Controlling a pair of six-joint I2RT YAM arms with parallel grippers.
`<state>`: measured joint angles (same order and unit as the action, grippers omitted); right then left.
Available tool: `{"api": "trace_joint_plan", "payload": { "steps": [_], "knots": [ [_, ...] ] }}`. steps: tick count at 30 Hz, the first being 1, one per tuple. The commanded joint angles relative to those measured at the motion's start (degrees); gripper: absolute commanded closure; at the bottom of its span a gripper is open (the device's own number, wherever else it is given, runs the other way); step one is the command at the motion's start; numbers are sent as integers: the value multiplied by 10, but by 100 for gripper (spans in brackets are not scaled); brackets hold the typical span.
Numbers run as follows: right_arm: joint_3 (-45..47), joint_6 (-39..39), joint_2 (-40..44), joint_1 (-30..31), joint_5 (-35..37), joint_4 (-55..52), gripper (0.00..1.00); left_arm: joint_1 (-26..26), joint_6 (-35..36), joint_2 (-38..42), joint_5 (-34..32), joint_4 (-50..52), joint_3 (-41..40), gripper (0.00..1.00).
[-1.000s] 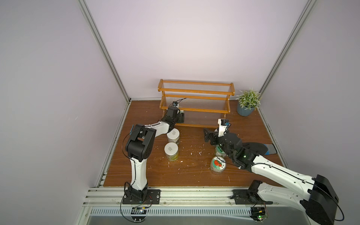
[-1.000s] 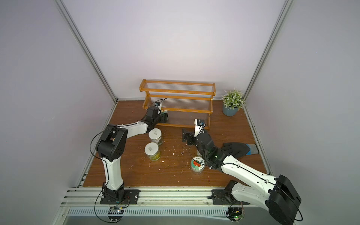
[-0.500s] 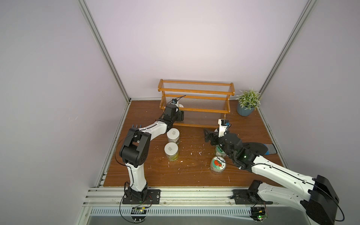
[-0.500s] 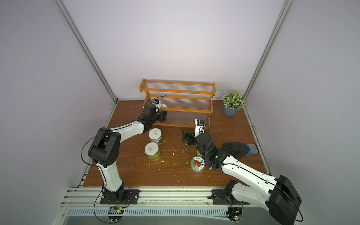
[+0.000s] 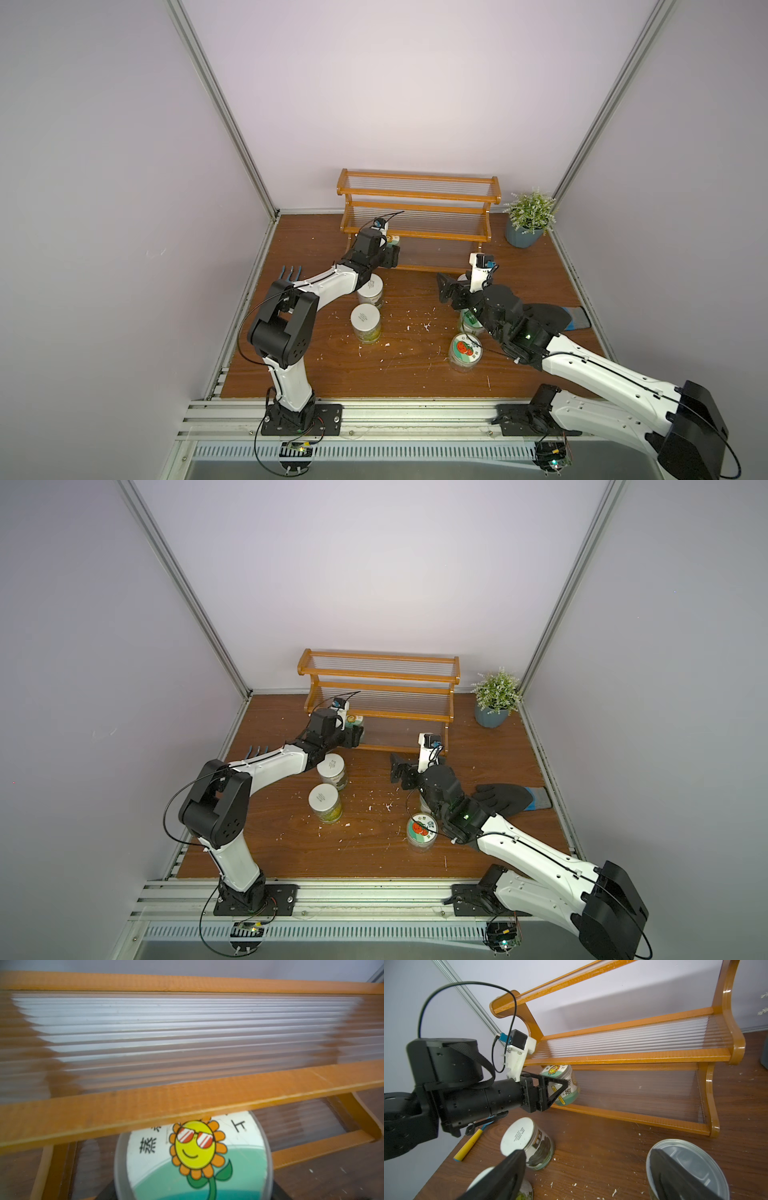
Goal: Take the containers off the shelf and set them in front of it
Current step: 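Pick up a container from the shelf, then place the container at the center of the board.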
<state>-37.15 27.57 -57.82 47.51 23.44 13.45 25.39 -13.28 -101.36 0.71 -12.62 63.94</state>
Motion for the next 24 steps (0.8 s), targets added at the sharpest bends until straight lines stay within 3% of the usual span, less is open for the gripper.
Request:
{"api": "trace_joint_plan", "payload": {
  "steps": [1, 15, 24],
  "knots": [
    [-1, 4, 15, -2, -5, 8, 1, 7, -2, 39, 16, -1, -6, 38],
    [-1, 6, 21, 0, -13, 6, 1, 31, 23, 186, 52, 37, -70, 38],
    [-3, 6, 25, 1, -15, -4, 1, 65, 20, 315, 40, 82, -139, 38]
  ]
}}
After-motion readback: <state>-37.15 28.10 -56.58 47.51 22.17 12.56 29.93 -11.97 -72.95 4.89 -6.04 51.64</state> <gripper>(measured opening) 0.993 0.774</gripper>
